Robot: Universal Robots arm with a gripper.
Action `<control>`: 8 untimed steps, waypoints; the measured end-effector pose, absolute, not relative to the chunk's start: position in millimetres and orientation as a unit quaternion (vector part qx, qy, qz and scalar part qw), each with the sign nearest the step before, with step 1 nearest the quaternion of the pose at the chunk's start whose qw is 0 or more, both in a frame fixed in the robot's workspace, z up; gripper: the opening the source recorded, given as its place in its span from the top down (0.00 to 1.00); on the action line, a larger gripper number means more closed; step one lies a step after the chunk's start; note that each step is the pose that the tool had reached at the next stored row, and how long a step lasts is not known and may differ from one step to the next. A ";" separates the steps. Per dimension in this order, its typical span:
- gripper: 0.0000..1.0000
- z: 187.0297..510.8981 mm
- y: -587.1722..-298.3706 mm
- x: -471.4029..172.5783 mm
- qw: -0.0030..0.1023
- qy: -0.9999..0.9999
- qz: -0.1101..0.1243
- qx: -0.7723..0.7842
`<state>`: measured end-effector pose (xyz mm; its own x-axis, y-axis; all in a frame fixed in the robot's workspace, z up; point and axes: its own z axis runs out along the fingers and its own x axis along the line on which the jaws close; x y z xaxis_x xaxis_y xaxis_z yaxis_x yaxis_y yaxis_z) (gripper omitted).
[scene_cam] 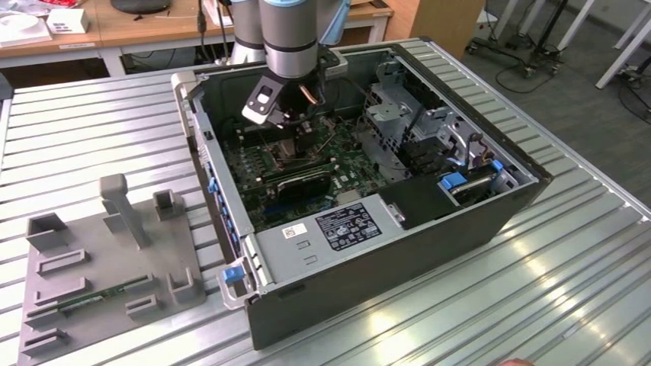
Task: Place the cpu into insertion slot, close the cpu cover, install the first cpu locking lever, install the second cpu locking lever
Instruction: 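Place the cpu into insertion slot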
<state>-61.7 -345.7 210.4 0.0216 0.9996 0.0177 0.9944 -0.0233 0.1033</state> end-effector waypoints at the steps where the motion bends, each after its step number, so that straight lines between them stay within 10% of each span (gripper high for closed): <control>1: 0.46 209.7 -345.4 -61.8 0.031 0.698 0.042 0.714; 8: 0.46 207.3 -341.4 -61.9 0.031 0.698 0.042 0.714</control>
